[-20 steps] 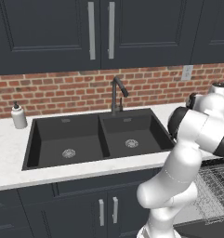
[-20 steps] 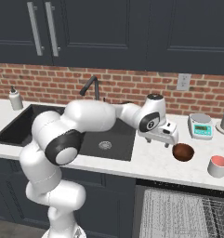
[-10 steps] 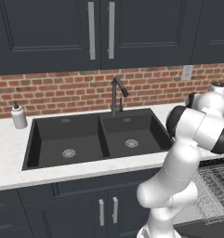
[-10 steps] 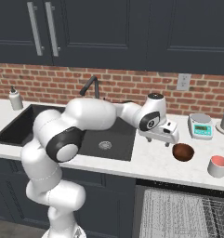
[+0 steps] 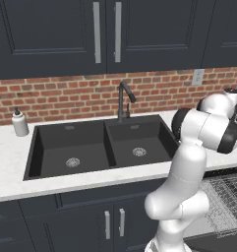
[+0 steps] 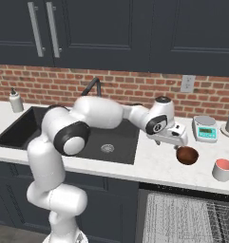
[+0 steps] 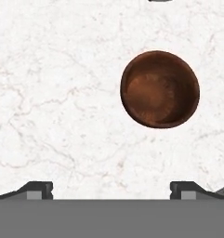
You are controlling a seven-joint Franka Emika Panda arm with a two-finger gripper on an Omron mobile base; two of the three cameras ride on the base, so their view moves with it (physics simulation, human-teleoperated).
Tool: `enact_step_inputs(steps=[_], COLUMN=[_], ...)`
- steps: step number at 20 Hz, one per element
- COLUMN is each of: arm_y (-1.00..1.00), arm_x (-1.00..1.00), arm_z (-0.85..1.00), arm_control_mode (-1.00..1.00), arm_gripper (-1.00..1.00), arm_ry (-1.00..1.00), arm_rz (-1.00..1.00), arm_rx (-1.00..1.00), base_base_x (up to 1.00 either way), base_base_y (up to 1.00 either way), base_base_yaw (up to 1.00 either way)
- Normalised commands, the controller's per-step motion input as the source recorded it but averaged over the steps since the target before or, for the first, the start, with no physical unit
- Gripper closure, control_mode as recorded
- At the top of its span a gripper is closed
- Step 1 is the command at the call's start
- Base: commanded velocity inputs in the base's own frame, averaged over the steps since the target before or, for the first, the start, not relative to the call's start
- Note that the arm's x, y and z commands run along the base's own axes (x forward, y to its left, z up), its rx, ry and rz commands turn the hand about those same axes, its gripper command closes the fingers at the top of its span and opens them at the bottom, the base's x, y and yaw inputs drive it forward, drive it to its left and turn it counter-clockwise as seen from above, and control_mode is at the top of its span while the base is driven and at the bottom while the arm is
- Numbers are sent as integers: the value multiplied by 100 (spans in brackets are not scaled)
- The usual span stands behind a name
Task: Pick up the cup and bowl from the counter, place them in the dishwasher, and close the dishwasher door.
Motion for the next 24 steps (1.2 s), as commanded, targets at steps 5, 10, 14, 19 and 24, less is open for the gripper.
enact_step_inputs(steps=[5, 10, 14, 19, 24], arm_y=[-44, -24, -1, 0, 0], arm_x=[23, 16, 1, 18, 33], arm_z=[-28, -27, -18, -22, -14], arm_control_mode=[-100, -100, -100, -100, -100], arm_gripper=[-100, -100, -100, -100, -100], arm_ry=[0, 0, 0, 0, 2], arm_rz=[0, 0, 0, 1, 2], arm_rx=[2, 2, 2, 1, 4], base_base_x=[0, 0, 0, 0, 0], base_base_y=[0, 0, 0, 0, 0], base_base_yaw=[0, 0, 0, 0, 0])
